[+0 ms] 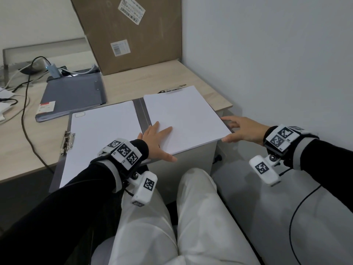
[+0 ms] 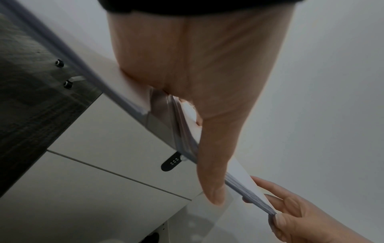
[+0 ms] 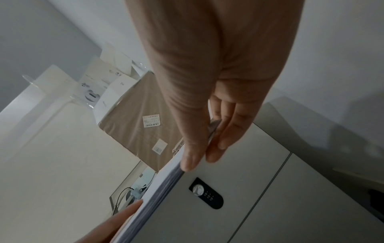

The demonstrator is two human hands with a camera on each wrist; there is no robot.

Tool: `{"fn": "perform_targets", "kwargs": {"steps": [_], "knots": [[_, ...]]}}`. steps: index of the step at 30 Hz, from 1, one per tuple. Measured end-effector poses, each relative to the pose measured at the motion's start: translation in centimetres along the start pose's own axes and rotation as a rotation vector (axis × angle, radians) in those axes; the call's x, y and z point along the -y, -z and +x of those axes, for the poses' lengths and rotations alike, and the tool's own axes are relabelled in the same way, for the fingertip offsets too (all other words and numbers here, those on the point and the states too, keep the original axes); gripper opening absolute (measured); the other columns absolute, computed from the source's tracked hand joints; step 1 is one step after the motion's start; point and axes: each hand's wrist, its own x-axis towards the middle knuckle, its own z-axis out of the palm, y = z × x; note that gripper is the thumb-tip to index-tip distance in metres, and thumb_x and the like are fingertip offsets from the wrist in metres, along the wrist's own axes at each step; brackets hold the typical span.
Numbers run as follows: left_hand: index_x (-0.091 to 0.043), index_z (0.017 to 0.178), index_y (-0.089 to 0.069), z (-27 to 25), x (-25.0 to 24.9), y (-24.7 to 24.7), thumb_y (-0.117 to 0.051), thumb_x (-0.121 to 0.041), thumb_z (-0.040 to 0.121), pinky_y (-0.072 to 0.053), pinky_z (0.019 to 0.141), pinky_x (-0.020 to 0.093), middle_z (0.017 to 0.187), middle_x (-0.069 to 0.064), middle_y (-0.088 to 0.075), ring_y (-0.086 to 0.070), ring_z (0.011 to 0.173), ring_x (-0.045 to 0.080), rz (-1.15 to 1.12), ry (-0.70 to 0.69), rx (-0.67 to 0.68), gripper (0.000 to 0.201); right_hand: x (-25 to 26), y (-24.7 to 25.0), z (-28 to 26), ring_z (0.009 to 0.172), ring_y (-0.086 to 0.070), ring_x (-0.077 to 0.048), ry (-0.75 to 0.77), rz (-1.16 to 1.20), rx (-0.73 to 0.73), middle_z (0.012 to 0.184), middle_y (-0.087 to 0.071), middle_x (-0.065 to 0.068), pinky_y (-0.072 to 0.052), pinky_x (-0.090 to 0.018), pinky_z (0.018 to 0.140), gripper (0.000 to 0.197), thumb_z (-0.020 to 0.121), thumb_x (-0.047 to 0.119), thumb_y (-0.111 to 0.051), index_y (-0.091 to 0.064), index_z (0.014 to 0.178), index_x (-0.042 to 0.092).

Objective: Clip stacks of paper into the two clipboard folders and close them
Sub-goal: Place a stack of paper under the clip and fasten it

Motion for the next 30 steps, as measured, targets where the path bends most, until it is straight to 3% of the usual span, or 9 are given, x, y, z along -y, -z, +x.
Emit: {"fn": "perform_targets", "kwargs": {"steps": [2,4,6,8,11,16,18,22,30], "knots": [[-0.037,0.150,-0.002,0.0,0.1,-0.1,-0.070,-0.060,0.066,0.001,0.118,0.051,0.160,0.006,0.013,0.011,0.148,0.026,-0.009,0.004,-0.001,0.111,-0.1,0.1,0.1,0.127,-0.051,-0.019,-0.006,0.007,0.004,0.133,-0.057,-0.007,-0.049,-0.041,0.099,0.083,0.073,0.011,-0.079,-0.037,0.144,0.022],[-0.037,0.150,-0.002,0.0,0.0,0.0,-0.068,-0.066,0.062,0.000,0.118,0.052,0.160,0.006,0.012,0.011,0.148,0.026,-0.017,0.007,0.014,0.114,-0.1,0.2,0.0,0.110,-0.059,-0.019,-0.024,0.014,0.010,0.132,-0.056,-0.008,-0.054,-0.036,0.087,0.084,0.075,0.011,-0.077,-0.033,0.146,0.023],[-0.037,0.150,-0.004,0.0,-0.2,0.4,-0.059,-0.075,0.051,-0.003,0.119,0.052,0.160,0.005,0.011,0.009,0.149,0.025,-0.029,0.020,0.037,0.119,0.0,0.5,0.1,0.108,-0.057,-0.017,-0.046,-0.037,0.040,0.138,-0.051,-0.009,-0.051,-0.029,0.080,0.089,0.077,0.016,-0.076,-0.024,0.149,0.022],[-0.036,0.150,-0.009,0.0,-0.4,1.0,-0.050,-0.079,0.047,-0.006,0.120,0.050,0.160,0.004,0.008,0.006,0.149,0.024,-0.081,0.034,0.045,0.119,0.2,1.1,0.3,0.122,-0.048,-0.017,-0.063,-0.138,0.076,0.145,-0.042,-0.008,-0.044,-0.029,0.092,0.098,0.076,0.025,-0.077,-0.015,0.151,0.023],[-0.036,0.149,-0.017,0.3,-0.6,2.2,-0.056,-0.073,0.065,-0.008,0.121,0.047,0.161,0.002,0.002,0.003,0.149,0.025,-0.199,0.049,-0.007,0.100,1.6,2.3,0.6,0.139,-0.035,-0.018,-0.022,-0.275,0.036,0.153,-0.032,-0.003,-0.030,-0.030,0.110,0.097,0.076,0.043,-0.071,-0.014,0.152,0.023],[-0.031,0.149,-0.019,2.5,-1.6,4.8,-0.055,-0.054,0.084,-0.005,0.121,0.043,0.161,-0.002,-0.003,0.003,0.149,0.022,-0.187,0.009,-0.061,0.078,6.2,1.6,2.7,0.145,-0.019,-0.013,0.127,-0.409,-0.015,0.156,-0.023,0.004,-0.015,-0.020,0.109,0.070,0.093,0.042,-0.051,-0.022,0.151,0.017],[-0.027,0.148,-0.025,3.9,-1.7,5.6,-0.053,-0.047,0.088,-0.008,0.121,0.037,0.160,-0.002,-0.010,-0.006,0.149,0.019,-0.176,0.005,-0.030,0.070,7.6,0.7,4.8,0.148,-0.009,-0.016,0.141,-0.536,0.036,0.160,-0.013,0.000,-0.008,-0.028,0.117,0.073,0.093,0.046,-0.049,-0.017,0.152,0.016],[-0.023,0.141,-0.042,6.1,-1.5,6.6,-0.051,-0.040,0.091,-0.021,0.115,0.030,0.153,-0.001,-0.032,-0.029,0.142,0.017,-0.167,0.022,0.039,0.053,9.5,-0.9,8.9,0.148,0.013,-0.022,0.096,-0.690,0.124,0.162,0.004,-0.003,0.002,-0.039,0.118,0.081,0.091,0.054,-0.047,-0.007,0.153,0.020],[-0.021,0.124,-0.061,8.9,0.2,7.4,-0.051,-0.026,0.093,-0.033,0.103,0.025,0.137,0.004,-0.045,-0.047,0.125,0.019,-0.210,-0.046,0.048,0.033,9.2,-2.9,13.4,0.147,0.018,-0.020,0.078,-0.879,0.215,0.161,0.015,-0.002,0.003,-0.048,0.119,0.087,0.088,0.068,-0.031,0.004,0.153,0.023]]}}
